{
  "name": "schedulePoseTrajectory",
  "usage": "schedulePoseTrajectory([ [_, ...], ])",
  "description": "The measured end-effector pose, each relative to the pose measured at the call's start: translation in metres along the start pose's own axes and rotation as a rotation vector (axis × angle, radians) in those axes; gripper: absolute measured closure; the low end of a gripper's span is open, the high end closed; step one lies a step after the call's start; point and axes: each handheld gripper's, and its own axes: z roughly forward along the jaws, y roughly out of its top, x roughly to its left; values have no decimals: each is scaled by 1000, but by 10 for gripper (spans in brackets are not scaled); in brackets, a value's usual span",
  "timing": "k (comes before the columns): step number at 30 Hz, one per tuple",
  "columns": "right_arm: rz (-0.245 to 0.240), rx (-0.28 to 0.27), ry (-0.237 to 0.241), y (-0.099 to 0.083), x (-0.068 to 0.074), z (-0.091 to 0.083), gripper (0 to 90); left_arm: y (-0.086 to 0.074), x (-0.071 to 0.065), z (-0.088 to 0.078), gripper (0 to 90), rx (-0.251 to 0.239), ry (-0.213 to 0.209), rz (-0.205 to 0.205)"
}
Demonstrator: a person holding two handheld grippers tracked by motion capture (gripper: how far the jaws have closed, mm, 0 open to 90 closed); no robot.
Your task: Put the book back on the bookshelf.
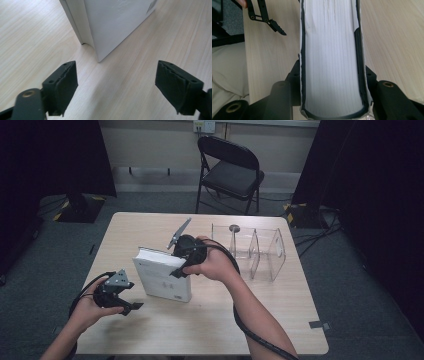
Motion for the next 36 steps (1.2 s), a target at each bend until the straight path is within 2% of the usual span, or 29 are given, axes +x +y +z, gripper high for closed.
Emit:
schedulePoseTrajectory([
  [6, 18, 11, -11, -6, 1, -5, 515, -2, -5, 10, 166, 16, -10, 19],
  [7, 14, 10, -15, -6, 1, -5, 515, -4, -6, 13, 166, 5, -1, 17],
  [9, 18, 9, -14, -8, 1, -6, 514, -5, -7, 17, 166, 19, -13, 21],
  [11, 19, 13, -13, -8, 1, -6, 514, -7, -9, 21, 166, 18, -5, 21],
  [13, 28, 21, -9, -9, 2, -7, 514, -9, -9, 25, 166, 27, -24, 26],
  [14, 26, 17, -12, -9, 1, -7, 514, -10, -10, 27, 166, 21, -6, 26],
  [15, 24, 19, -13, -9, 1, -7, 514, -11, -10, 29, 166, 33, -30, 20],
  [16, 24, 19, -15, -10, 2, -8, 514, -12, -10, 31, 166, 32, -33, 18],
  [20, 15, 16, -20, -11, 2, -8, 514, -16, -12, 35, 166, 30, -23, 12],
  [23, 30, 24, -20, -11, 2, -9, 514, -18, -12, 38, 166, 24, -26, 12],
  [25, 36, 22, -18, -11, 2, -9, 511, -19, -13, 39, 166, 39, -22, 16],
  [26, 33, 26, -19, -11, 2, -9, 509, -20, -14, 40, 167, 23, -11, 15],
  [27, 38, 32, -21, -10, 3, -9, 506, -20, -13, 40, 167, 34, -19, 13],
  [30, 41, 26, -22, -10, 3, -8, 494, -22, -13, 41, 165, 19, -21, 5],
  [36, 82, -15, -32, -9, 1, -6, 447, -25, -11, 45, 133, -21, -41, -10],
])
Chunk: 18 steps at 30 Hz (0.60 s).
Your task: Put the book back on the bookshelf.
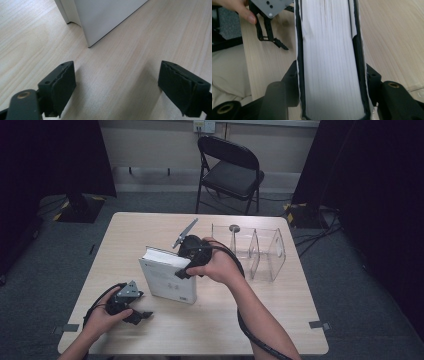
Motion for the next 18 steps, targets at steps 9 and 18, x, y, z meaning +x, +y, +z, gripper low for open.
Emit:
schedulePoseTrajectory([
  [9, 2, 31, -12, 22, 5, 18, 409, -7, 0, 3, 62, -61, 0, 0],
  [18, 9, 57, -20, 27, 6, 27, 521, -9, 0, 3, 55, -72, 1, -4],
])
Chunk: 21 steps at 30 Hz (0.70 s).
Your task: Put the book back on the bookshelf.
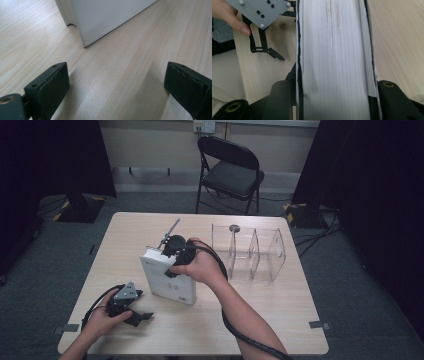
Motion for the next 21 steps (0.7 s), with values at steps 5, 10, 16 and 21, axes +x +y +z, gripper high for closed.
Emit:
schedulePoseTrajectory([
  [5, 15, 7, 9, -5, -1, -5, 526, 0, 0, 1, 45, -1, -3, 0],
  [10, 39, 5, 5, -20, -2, -15, 527, 2, 1, 3, 0, 16, -2, 6],
  [16, 69, -1, -13, -43, -6, -29, 524, 2, 2, 3, 0, 16, -4, 11],
  [21, 88, -3, -27, -57, -5, -33, 511, 2, 2, 3, 0, 17, -4, 11],
])
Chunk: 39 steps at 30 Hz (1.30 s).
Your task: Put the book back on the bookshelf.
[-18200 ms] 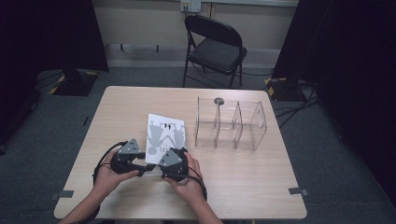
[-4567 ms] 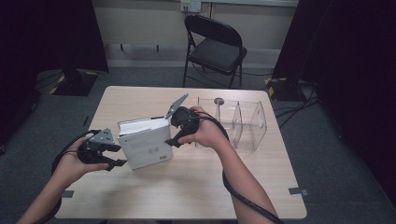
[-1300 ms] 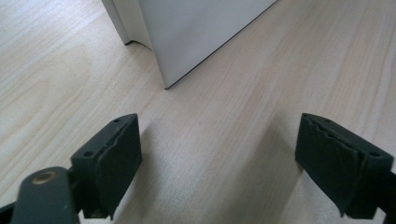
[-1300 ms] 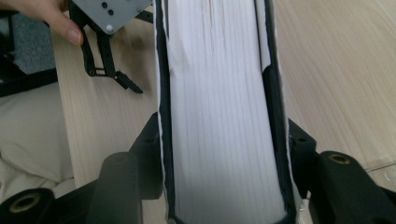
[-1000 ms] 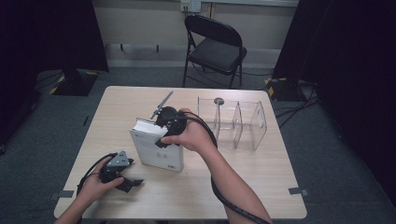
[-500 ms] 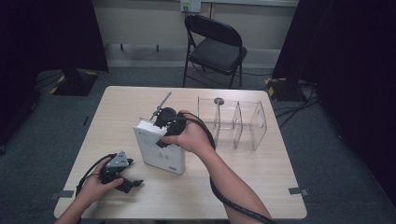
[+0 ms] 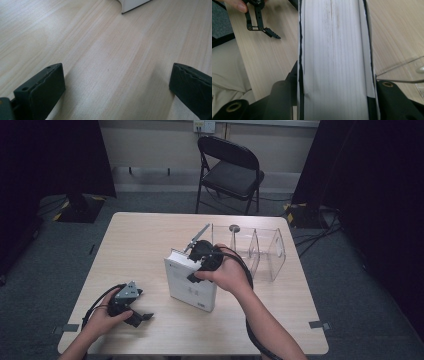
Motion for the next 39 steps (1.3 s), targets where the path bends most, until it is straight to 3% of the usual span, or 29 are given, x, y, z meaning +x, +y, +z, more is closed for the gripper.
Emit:
schedulePoseTrajectory([
  [7, -21, -4, 14, 1, 1, 2, 455, 0, 0, 0, 0, 0, 0, 0],
  [13, -8, 1, 21, 2, 0, 6, 418, 0, 0, 0, 0, 0, 0, 0],
  [17, -42, 35, 11, 7, 1, 11, 424, 0, 0, 0, 0, 0, 0, 0],
  [25, -83, 51, -22, 10, -2, 13, 433, 1, 1, 0, 0, 0, 6, 10],
  [35, -54, 36, 22, 9, -6, 16, 409, 1, 1, 1, 0, -1, -8, 3],
  [37, -31, 52, 29, 9, -5, 19, 382, 1, 1, 1, 0, -1, -8, 3],
  [39, -41, 65, 40, 9, -4, 20, 392, 1, 1, 1, 0, -1, -8, 3],
])
